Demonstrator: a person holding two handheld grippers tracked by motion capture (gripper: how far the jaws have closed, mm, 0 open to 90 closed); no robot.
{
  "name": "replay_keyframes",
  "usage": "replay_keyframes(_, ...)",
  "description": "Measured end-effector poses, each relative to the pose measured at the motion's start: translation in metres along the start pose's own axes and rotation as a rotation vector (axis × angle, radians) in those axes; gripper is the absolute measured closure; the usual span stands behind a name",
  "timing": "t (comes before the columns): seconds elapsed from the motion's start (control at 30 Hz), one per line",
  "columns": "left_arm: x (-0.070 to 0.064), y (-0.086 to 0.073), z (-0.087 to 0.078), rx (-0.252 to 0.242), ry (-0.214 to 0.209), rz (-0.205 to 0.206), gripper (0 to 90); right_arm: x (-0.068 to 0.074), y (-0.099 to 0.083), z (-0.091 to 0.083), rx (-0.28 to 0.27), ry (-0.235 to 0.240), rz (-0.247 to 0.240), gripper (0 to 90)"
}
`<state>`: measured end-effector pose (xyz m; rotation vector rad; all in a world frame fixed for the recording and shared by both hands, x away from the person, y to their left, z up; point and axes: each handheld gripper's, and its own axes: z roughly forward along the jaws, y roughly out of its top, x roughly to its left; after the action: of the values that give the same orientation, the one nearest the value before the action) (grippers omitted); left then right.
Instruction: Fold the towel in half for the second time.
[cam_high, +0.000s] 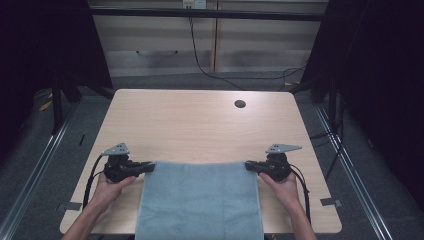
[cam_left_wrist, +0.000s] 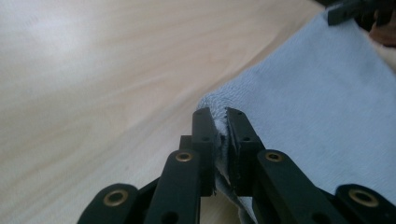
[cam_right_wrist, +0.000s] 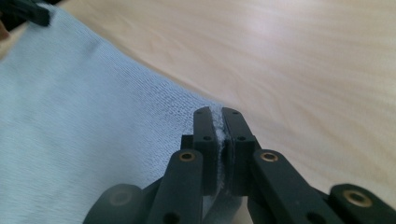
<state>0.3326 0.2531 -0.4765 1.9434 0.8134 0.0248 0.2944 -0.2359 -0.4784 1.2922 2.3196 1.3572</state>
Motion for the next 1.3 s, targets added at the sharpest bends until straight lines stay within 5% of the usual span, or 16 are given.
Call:
replay_keyframes(0.17, -0.004, 0.011, -0.003, -0.018, 0.009, 0.024, 83.4, 0.007, 0.017, -0.014, -0.069, 0.011, -0.029, 85.5)
replay_keyframes(0.73, 0.006, 0.063, -0.015, -0.094, 0.076, 0.026, 83.5, 0.008, 0.072, -0.025, -0.157, -0.033, -0.097, 85.5)
replay_keyframes(1.3, 0.022, 0.116, -0.01, -0.139, 0.125, 0.013, 83.7, -0.005, 0.123, -0.032, -0.187, -0.094, -0.112, 85.7)
